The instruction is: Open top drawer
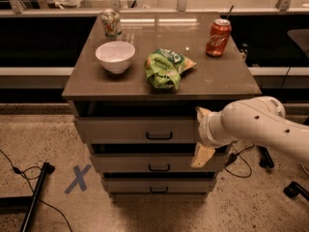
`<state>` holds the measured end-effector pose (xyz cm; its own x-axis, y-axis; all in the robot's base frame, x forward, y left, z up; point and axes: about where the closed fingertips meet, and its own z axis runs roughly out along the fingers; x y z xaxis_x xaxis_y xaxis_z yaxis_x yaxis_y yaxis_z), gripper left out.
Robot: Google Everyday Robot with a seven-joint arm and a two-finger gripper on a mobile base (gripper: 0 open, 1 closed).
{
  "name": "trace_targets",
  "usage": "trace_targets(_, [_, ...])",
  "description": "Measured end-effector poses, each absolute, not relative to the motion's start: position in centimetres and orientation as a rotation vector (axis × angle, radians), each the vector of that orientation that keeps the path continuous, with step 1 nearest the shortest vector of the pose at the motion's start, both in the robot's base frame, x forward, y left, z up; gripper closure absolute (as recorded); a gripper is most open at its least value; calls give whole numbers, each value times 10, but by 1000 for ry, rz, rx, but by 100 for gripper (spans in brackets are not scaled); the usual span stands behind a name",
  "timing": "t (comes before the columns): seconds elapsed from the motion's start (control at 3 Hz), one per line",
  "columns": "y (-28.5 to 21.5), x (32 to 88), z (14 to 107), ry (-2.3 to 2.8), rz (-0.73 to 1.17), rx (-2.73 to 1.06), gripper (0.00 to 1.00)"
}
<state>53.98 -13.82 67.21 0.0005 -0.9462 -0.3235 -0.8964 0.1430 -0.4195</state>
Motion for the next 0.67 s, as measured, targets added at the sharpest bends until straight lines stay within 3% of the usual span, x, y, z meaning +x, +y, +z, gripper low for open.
trace_targets(0.67, [-128,554,653,1864,-9,-1786,36])
